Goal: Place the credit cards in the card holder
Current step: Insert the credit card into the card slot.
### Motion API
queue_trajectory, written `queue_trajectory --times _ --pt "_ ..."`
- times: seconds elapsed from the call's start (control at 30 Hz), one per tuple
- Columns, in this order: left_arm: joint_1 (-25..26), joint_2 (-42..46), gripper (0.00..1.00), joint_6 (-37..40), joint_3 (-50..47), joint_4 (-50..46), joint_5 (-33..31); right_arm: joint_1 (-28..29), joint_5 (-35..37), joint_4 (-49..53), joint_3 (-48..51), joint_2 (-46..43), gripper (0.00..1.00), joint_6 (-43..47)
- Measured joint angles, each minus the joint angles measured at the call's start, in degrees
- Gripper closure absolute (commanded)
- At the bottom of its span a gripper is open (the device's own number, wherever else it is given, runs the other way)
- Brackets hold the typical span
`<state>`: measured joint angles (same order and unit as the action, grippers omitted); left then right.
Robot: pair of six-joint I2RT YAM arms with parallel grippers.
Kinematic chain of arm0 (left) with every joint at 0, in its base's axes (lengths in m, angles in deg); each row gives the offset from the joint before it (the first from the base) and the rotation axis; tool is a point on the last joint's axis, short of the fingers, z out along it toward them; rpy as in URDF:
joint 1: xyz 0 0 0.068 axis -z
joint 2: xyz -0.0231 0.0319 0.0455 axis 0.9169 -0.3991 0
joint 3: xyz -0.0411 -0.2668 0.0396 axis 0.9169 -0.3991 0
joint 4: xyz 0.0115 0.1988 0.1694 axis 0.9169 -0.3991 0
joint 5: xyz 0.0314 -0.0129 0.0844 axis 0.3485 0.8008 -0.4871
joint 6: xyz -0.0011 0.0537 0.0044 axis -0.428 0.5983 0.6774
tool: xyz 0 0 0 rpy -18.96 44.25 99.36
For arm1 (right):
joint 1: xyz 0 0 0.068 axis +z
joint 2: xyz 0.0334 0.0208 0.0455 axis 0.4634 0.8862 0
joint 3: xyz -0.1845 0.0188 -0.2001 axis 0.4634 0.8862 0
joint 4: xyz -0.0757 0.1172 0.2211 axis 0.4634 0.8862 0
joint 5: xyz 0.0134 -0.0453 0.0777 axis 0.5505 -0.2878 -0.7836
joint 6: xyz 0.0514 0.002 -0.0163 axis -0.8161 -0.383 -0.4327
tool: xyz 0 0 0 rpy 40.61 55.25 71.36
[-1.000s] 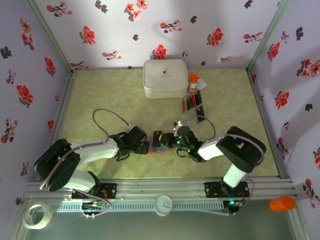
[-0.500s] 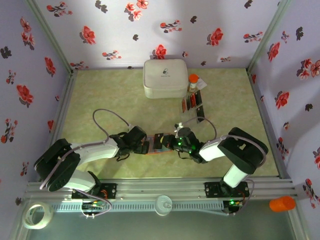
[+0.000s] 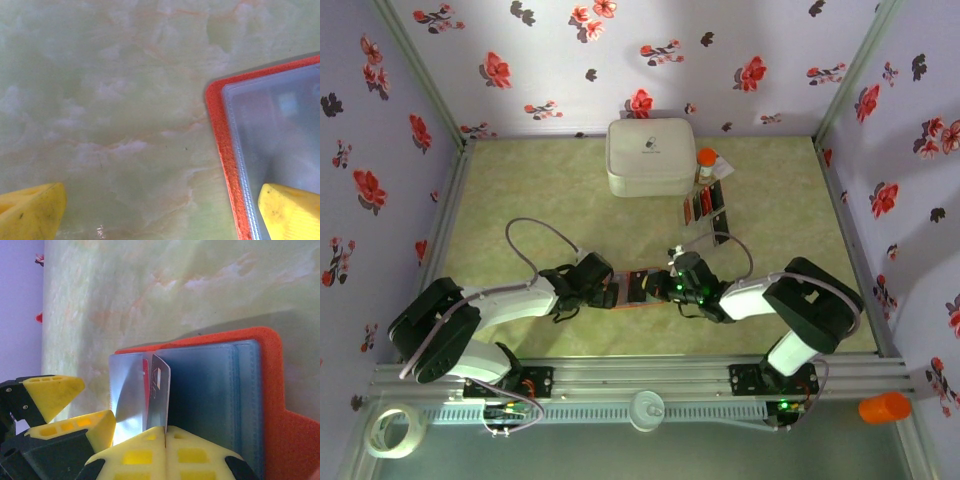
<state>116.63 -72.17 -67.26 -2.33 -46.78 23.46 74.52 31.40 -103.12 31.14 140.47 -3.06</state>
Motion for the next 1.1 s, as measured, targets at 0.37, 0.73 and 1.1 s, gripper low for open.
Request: queue_trajectory --times 0.37,0.73,1.1 --pt "0.09 0.0 0.01 0.0 -0.02 0.0 -0.13 -2.49 -4.55 0.52 -0.57 1.22 1.0 0.87" --pt "0.11 0.0 0.01 0.0 -0.02 0.02 -0.2 -3.54 -8.22 4.46 -3.23 1.9 1.0 2.99" --pt "0.15 0.0 0.01 0.0 -0.02 0.07 -0.22 -3.82 -9.68 5.18 -4.28 3.43 1.0 3.04"
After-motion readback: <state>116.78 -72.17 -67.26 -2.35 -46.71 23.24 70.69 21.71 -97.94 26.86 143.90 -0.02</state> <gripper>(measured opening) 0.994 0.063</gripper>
